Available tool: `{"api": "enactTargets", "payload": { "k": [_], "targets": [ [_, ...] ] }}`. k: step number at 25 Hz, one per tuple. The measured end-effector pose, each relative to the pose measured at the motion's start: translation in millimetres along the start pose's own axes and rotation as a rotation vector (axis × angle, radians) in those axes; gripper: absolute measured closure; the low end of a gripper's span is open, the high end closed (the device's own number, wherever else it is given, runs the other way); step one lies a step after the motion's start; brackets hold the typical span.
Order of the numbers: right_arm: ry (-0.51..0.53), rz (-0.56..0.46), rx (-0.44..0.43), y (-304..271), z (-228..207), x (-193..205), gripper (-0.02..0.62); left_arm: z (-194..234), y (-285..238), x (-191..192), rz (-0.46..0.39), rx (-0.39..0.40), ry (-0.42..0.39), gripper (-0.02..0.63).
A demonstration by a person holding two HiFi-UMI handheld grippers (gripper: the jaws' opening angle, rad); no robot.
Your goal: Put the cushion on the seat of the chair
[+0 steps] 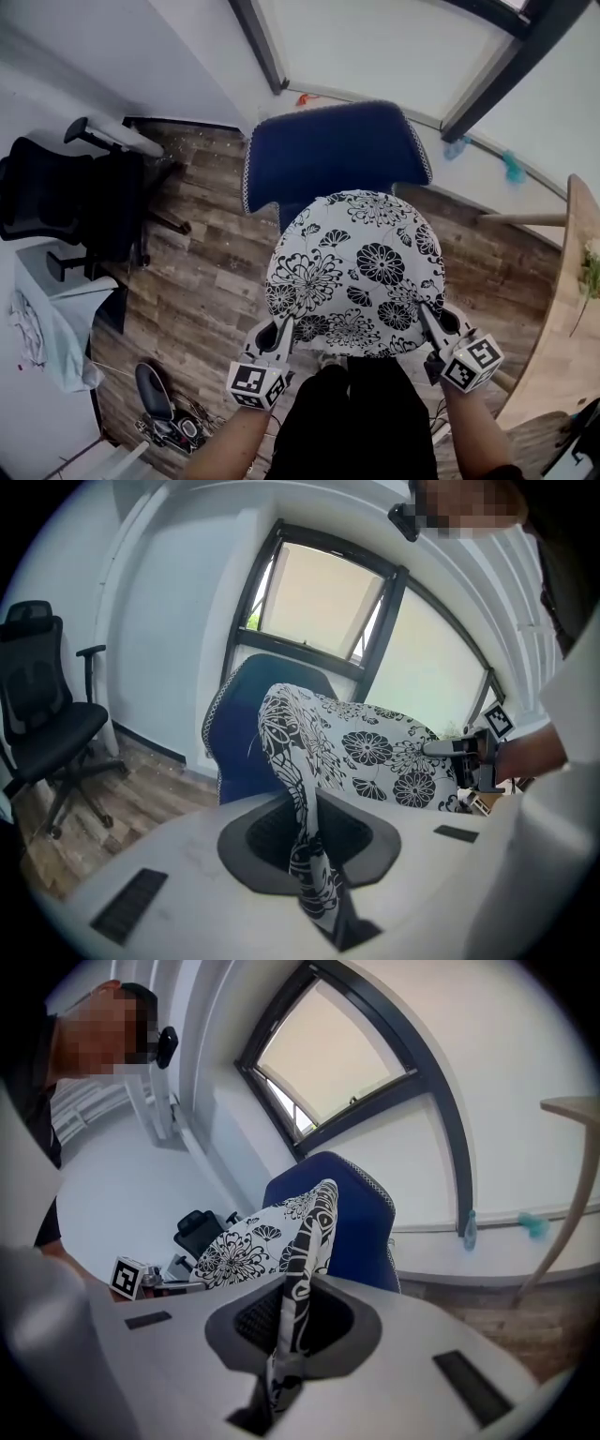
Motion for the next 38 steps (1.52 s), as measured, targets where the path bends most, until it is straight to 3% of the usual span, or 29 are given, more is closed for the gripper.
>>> {"api": "enactTargets", "payload": {
  "k": [16, 22, 38],
  "targets": [
    [0.019, 0.098, 0.011, 34, 37, -53, 0.561, -23, 29, -29, -0.004, -0.026, 0.141, 0.575],
    [0.038, 0.141, 0.030, 53, 65, -82, 0.561, -35, 49, -52, 0.002, 0.003, 0.176, 0.575],
    [0.052, 0.238, 0.074, 8, 29, -47, 0.561, -12, 11, 1, 0.088, 0.031, 0.217, 0.575]
  ]
}}
Point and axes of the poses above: the fingertips, and each gripper's own axes: y backward along the fingers, z to its left, x out of its underside, the point moved 2 cm from there along y, backward along the fingers, and after that the axes turned 12 degrees about x, right-handed, at the moved point
